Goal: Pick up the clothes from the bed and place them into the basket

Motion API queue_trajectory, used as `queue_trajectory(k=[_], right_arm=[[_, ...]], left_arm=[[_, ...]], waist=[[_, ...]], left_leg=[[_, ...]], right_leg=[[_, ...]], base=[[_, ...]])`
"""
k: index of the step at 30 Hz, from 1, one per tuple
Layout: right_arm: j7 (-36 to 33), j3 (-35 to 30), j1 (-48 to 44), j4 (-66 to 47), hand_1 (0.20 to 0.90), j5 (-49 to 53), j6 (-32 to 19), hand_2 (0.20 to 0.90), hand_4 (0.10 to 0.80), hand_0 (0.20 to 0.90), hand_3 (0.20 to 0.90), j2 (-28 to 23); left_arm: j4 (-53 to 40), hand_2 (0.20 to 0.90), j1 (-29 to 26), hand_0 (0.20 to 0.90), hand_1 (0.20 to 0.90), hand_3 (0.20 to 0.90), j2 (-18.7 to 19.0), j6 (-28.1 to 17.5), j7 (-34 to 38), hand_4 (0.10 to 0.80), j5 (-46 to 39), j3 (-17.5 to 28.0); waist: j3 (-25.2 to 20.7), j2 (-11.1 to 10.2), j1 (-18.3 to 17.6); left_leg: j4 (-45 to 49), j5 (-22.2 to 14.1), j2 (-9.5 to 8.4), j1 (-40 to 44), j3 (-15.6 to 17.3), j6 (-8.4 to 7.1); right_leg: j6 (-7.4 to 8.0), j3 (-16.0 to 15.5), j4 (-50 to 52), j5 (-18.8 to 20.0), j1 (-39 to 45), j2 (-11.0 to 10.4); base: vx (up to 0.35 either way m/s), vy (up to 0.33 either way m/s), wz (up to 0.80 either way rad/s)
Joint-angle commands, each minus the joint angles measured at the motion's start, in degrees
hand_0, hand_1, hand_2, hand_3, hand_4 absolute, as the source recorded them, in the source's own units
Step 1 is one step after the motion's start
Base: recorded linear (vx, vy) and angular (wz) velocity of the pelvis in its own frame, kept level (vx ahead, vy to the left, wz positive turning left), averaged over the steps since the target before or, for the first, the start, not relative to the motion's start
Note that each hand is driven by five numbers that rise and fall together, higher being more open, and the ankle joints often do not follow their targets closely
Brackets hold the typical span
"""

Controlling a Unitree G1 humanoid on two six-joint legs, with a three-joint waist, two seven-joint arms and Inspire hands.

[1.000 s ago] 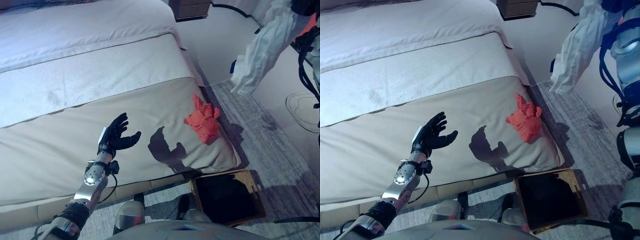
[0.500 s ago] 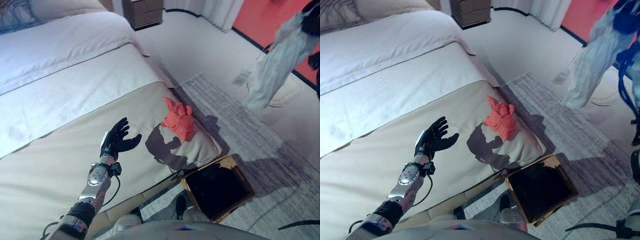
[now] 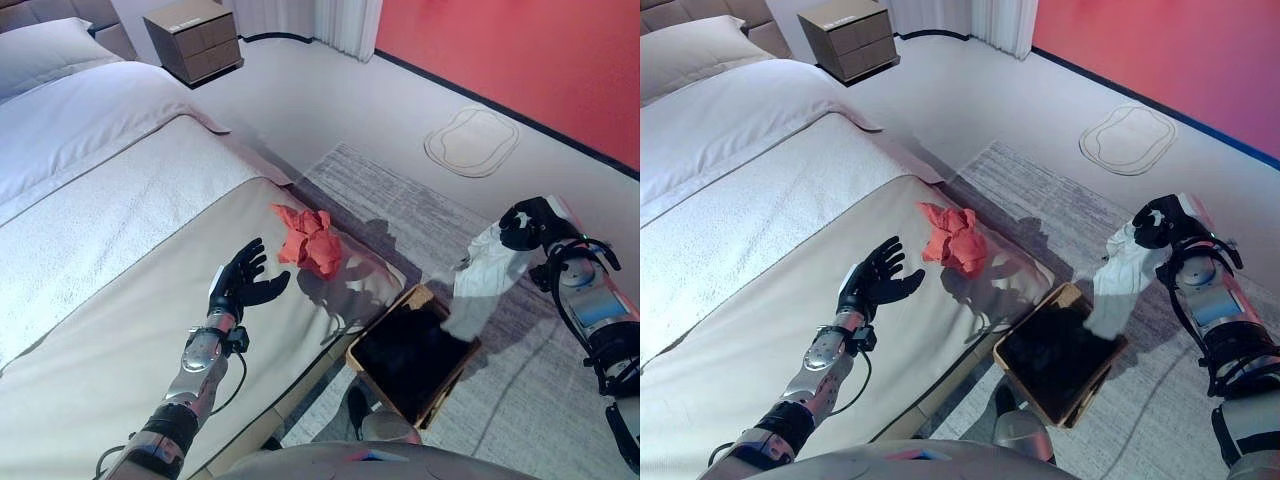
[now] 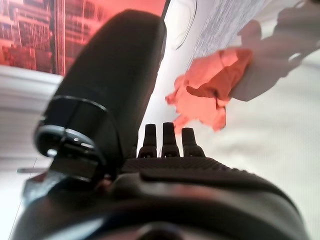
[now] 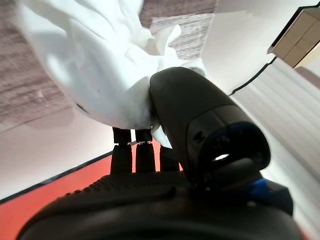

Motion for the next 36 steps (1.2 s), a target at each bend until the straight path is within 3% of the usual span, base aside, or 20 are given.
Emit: queue_trajectory(k=[1,7,9,12,13,14,15,16,27,36], right_arm=[[-2.66,-2.51,-6.79,1.47,0.3,-1.46,-3.67,0.3,0.1,0.3,0.2,-0.41],[-1.06,-0.67,-4.83,3.1,0.3,-3.35,-4.87,0.3,0.1,0.3,0.2,3.78],[-0.86,0.34,-5.25,4.54,0.349,-4.27,-4.97,0.349,0.158,0.349,0.258,4.73],[-1.07,1.44,-5.42,6.81,0.345,-4.61,-5.28,0.345,0.152,0.345,0.252,5.84],[-0.93,1.55,-5.43,7.51,0.439,-4.9,-5.15,0.439,0.262,0.439,0.362,6.3],[-1.07,1.73,-5.25,8.12,0.658,-5.04,-5.22,0.658,0.517,0.658,0.617,6.85],[-1.13,1.85,-5.22,8.3,0.836,-5.19,-5.11,0.836,0.726,0.836,0.826,7.1],[-1.25,2.14,-4.9,8.79,0.9,-5.44,-4.82,0.9,0.8,0.9,0.9,7.74],[-2.85,2.98,-1.8,15.48,0.9,-6.72,-4.13,0.9,0.8,0.9,0.9,12.42],[-4.91,3.28,-3.6,13.43,0.9,-5.85,-4.29,0.9,0.8,0.9,0.9,11.77]], left_arm=[[-0.74,0.9,-4.36,0.9,0.9,0.9,1.1,-4.33,-0.94,0.8,1.53,-0.91],[0.31,0.9,-4.48,0.9,0.9,0.9,0.51,-4.86,-1.17,0.8,1.95,-1.14],[0.49,0.9,-4.82,0.9,0.9,0.9,0.32,-4.96,-1.12,0.8,2.01,-1.34],[0.82,0.9,-5.11,0.9,0.9,0.9,0.07,-5.17,-1.11,0.8,2.05,-1.6],[0.92,0.9,-5.14,0.9,0.9,0.9,-0.02,-5.21,-1.07,0.8,2.15,-1.72],[1.12,0.9,-5.27,0.9,0.9,0.9,-0.13,-5.28,-1.07,0.8,2.26,-1.81],[1.18,0.9,-5.36,0.9,0.9,0.9,-0.14,-5.24,-1.05,0.8,2.29,-1.84],[1.35,0.9,-5.42,0.9,0.9,0.9,-0.12,-5.4,-1.04,0.8,2.26,-2.01],[1.22,0.9,-5.64,0.9,0.9,0.9,0.43,-5.28,-0.64,0.8,2.83,-2.32],[1.23,0.9,-5.4,0.9,0.9,0.9,1.21,-5.58,-0.61,0.8,2.53,-1.94]], waist=[[-5.55,-1.46,1.57],[-5.24,-1.18,1.6],[-5.14,-1.1,1.74],[-5.05,-1.03,2.08],[-5.06,-1.01,2.23],[-5.0,-0.99,2.41],[-4.96,-1.02,2.46],[-4.86,-0.96,2.64],[-4.41,-0.7,4.33],[-4.54,-0.85,5.89]], left_leg=[[2.29,-4.4,0.58,-4.12,-1.51,0.54],[2.64,-4.44,0.68,-4.39,-0.91,0.48],[2.7,-4.45,0.75,-4.41,-0.79,0.45],[2.75,-4.43,0.79,-4.46,-0.84,0.45],[2.61,-4.37,0.8,-4.45,-0.92,0.45],[2.38,-4.26,0.76,-4.48,-1.13,0.45],[2.28,-4.18,0.75,-4.5,-1.22,0.45],[2.1,-4.05,0.75,-4.56,-1.42,0.44],[0.65,-3.04,0.53,-4.76,-3.24,0.56],[0.15,-2.6,0.26,-4.84,-4.91,0.49]], right_leg=[[2.23,-0.87,1.74,-1.91,-1.89,-0.42],[2.31,-1.1,1.63,-1.58,-2.65,-0.45],[2.32,-1.24,1.62,-1.48,-2.9,-0.45],[2.31,-1.49,1.55,-1.46,-2.93,-0.43],[2.33,-1.65,1.49,-1.44,-2.92,-0.42],[2.35,-1.74,1.4,-1.39,-2.9,-0.39],[2.37,-1.8,1.38,-1.33,-2.94,-0.4],[2.39,-1.93,1.39,-1.3,-3.03,-0.42],[2.49,-3.46,1.19,-1.13,-2.76,-0.63],[2.47,-5.11,1.13,-1.27,-1.89,-1.05]], base=[[0.0,0.0,0.0],[-0.011,-0.005,-0.02],[-0.016,-0.007,-0.02],[0.0,0.0,0.0],[0.0,0.0,0.0],[0.0,0.0,0.0],[0.0,0.0,0.0],[0.0,0.0,0.0],[-0.026,-0.013,0.07],[0.008,-0.014,0.13]])
